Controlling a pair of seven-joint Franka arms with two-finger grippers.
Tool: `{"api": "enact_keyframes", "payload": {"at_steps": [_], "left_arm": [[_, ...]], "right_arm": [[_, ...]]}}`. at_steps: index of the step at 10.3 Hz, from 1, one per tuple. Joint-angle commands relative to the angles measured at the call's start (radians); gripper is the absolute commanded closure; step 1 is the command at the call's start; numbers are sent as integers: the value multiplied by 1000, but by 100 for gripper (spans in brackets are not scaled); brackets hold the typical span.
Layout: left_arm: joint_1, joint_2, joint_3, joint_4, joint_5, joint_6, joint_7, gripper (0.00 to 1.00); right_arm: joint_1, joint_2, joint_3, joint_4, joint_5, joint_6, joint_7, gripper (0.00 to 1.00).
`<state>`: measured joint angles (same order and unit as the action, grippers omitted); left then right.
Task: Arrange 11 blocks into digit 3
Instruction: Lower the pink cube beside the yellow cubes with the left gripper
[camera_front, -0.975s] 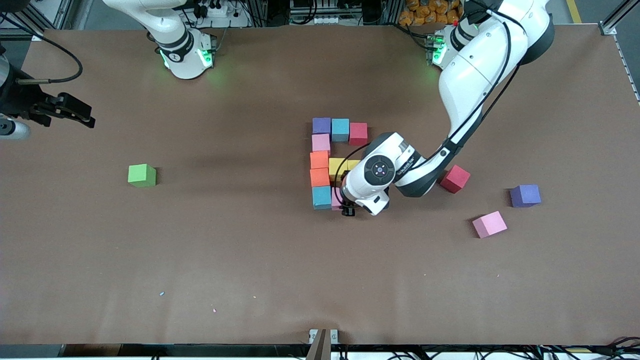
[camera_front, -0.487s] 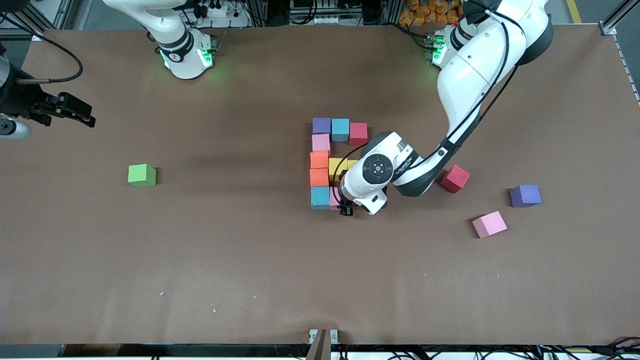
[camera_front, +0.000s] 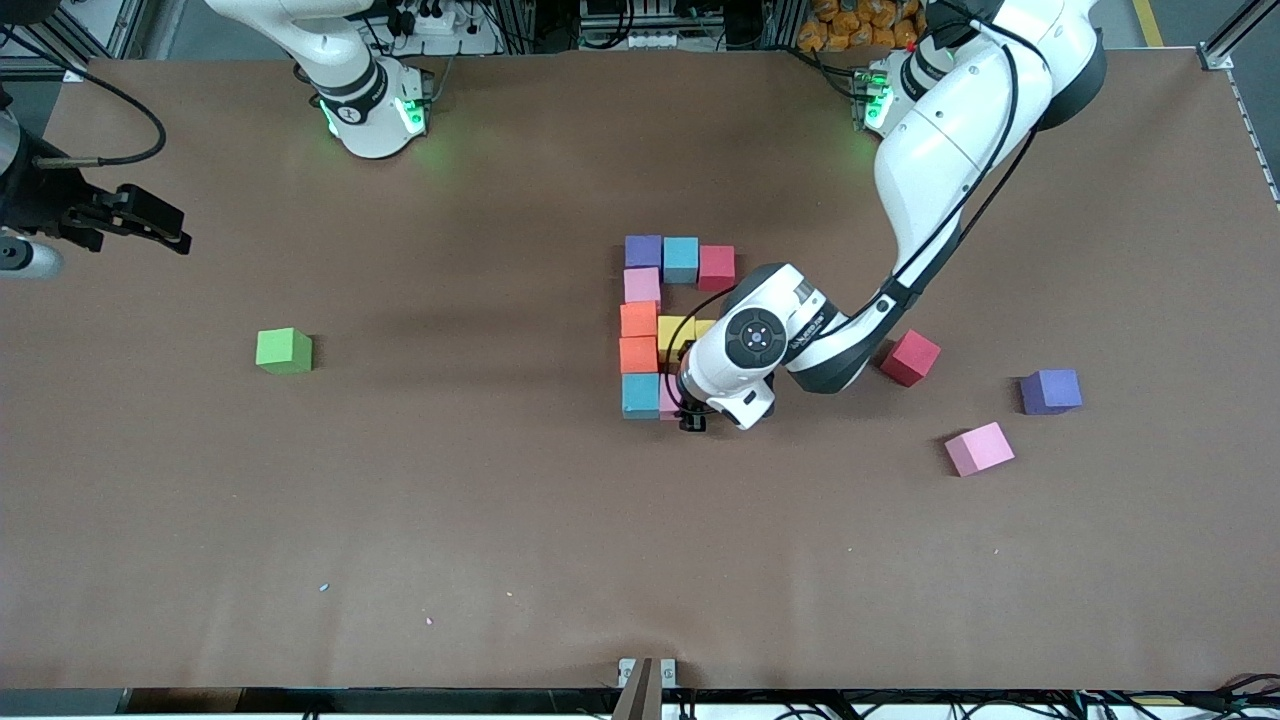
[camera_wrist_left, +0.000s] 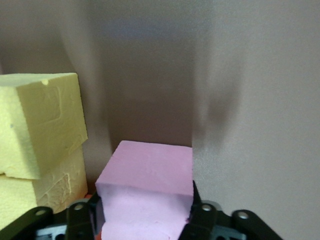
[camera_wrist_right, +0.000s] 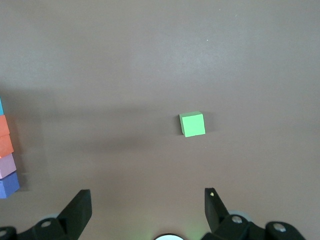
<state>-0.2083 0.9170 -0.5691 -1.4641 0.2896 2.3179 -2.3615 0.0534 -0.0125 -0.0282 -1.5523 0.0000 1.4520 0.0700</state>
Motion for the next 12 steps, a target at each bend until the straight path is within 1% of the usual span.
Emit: {"api": "enact_keyframes", "payload": {"at_steps": [1, 4, 7, 12], "left_arm": [[-19, 11, 11, 19, -15, 11, 39, 0], [-17, 0, 9, 19, -18, 11, 41, 0], [-11, -33, 1, 18, -18, 5, 38, 0], [1, -128, -6, 15, -6, -18, 45, 0]], "right_arm": [[8, -11, -4, -5, 9, -9, 4, 0], [8, -11, -4, -5, 9, -13, 4, 0], [8, -11, -4, -5, 9, -13, 4, 0], [8, -11, -4, -5, 9, -13, 5, 0]]}}
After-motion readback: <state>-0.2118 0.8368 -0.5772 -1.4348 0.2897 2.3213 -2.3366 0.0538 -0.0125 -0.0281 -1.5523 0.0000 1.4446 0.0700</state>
